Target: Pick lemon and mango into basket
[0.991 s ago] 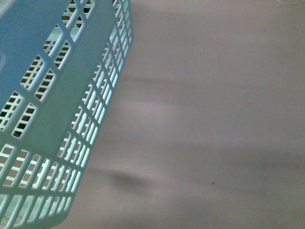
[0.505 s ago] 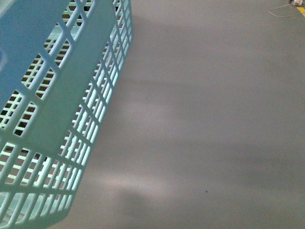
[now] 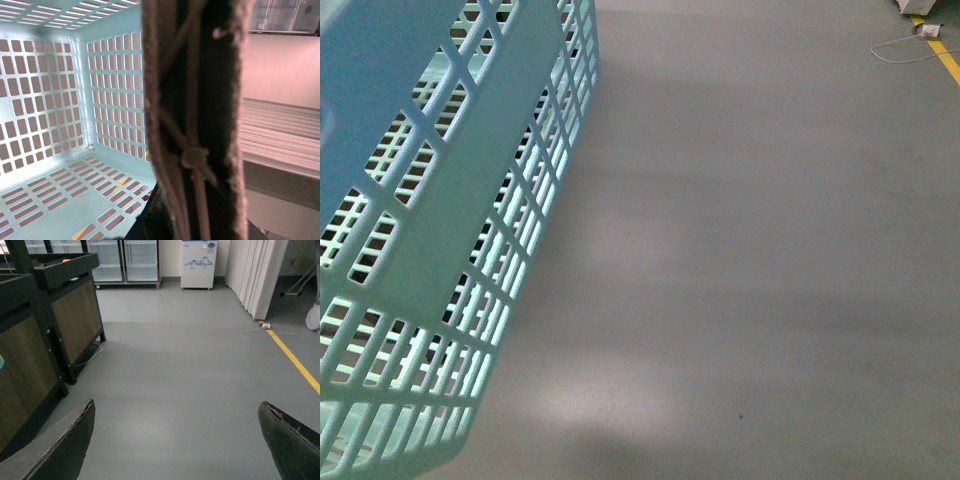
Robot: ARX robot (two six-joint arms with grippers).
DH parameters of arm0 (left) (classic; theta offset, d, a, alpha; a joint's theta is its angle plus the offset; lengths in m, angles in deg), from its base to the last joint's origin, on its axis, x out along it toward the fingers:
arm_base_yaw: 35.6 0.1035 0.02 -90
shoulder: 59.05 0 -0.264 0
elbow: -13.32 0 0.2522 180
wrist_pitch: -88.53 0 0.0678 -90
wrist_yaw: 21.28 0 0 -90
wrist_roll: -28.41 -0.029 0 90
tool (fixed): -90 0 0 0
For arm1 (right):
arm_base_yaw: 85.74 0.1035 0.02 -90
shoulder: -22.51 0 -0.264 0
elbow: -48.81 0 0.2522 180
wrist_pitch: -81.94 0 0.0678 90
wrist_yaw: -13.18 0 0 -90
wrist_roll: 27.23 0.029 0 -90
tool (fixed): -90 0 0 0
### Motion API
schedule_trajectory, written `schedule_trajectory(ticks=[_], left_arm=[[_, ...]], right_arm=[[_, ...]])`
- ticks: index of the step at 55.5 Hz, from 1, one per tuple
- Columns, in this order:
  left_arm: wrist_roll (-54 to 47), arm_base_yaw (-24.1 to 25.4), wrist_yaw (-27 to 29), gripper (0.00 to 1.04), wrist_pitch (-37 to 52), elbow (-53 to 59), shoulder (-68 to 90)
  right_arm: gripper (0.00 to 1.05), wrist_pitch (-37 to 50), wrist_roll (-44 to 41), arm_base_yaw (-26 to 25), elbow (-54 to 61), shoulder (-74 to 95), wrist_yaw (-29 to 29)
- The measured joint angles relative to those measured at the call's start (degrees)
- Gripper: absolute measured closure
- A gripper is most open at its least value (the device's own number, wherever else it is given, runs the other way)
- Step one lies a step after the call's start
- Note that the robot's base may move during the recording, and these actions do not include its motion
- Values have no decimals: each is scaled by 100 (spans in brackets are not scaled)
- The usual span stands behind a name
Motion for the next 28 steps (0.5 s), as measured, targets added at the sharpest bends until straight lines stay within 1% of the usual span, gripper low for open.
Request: schedule_trajectory(ticks=[28], left_arm=[[2, 0, 0, 101, 0, -2, 0]], right_arm=[[9, 0, -2, 0, 0, 0, -2]])
